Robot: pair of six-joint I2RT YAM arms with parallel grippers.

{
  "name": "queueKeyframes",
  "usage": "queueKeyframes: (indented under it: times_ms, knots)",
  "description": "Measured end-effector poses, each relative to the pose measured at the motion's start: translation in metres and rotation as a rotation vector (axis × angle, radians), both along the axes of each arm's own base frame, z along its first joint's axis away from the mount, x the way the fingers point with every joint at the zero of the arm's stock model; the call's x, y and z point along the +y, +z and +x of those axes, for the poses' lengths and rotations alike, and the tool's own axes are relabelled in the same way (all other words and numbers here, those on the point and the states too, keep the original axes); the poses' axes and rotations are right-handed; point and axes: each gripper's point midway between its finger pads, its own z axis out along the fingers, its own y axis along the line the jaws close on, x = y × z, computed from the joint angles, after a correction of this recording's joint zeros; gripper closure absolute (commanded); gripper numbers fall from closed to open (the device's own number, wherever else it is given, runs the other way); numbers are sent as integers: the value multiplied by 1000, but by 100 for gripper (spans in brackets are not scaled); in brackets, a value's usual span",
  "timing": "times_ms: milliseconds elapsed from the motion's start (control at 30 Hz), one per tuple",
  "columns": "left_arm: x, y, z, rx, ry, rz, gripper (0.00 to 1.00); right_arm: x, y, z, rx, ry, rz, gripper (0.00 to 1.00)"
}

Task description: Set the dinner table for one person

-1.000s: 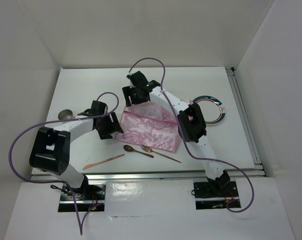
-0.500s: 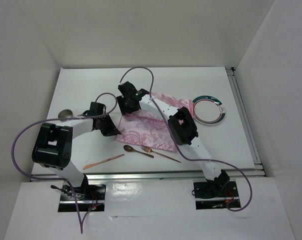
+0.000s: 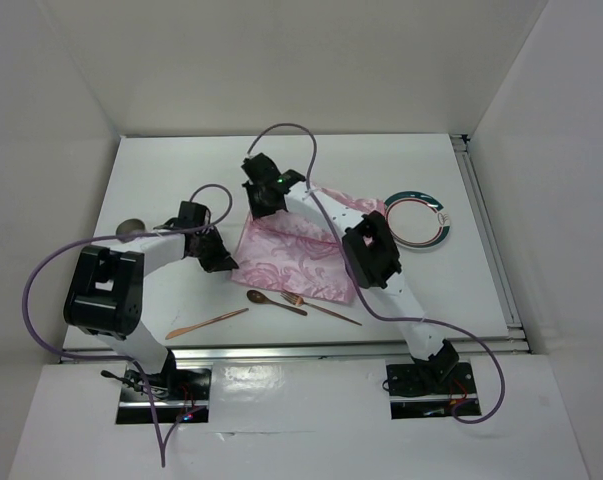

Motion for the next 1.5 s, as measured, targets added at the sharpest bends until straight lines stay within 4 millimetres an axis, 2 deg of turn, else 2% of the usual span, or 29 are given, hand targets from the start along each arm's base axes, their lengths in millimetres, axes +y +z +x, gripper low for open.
queueKeyframes:
  times_ms: [100, 233, 367, 467, 533, 633, 767, 867, 967, 1133, 1233, 1300, 1367, 1433, 1500]
  knots:
    - [4, 5, 2, 11, 7, 15, 100, -6, 31, 9, -31, -14, 45, 100]
    - [8, 26, 19, -16, 1, 44, 100, -28, 99, 33, -114, -54, 135, 100]
    - [16, 71, 56, -119, 12, 64, 100, -69, 183, 54, -230, -113, 227, 100]
    - [27, 119, 89, -232, 33, 75, 100, -107, 251, 58, -332, -152, 291, 100]
    - [38, 153, 107, -311, 51, 86, 100, -134, 296, 54, -409, -176, 329, 100]
    - [56, 199, 120, -408, 86, 103, 100, -162, 349, 32, -498, -188, 371, 100]
    - [78, 262, 119, -537, 111, 136, 100, -184, 403, -6, -592, -165, 428, 100]
    - [88, 307, 109, -626, 119, 165, 100, -191, 420, -29, -622, -145, 454, 100]
    - [95, 348, 92, -706, 127, 192, 100, -197, 427, -47, -630, -127, 468, 100]
    - [107, 403, 59, -809, 158, 240, 100, -204, 436, -70, -640, -110, 484, 100]
    - [111, 429, 44, -864, 176, 261, 100, -209, 440, -81, -649, -109, 489, 100]
    - [112, 442, 39, -891, 181, 272, 100, -214, 437, -86, -647, -117, 484, 100]
    - [114, 447, 40, -904, 176, 284, 100, -221, 432, -87, -642, -133, 473, 100]
    - [115, 444, 50, -894, 175, 285, 100, -230, 426, -82, -638, -158, 460, 100]
    - [116, 429, 71, -859, 170, 282, 100, -241, 416, -69, -628, -189, 443, 100]
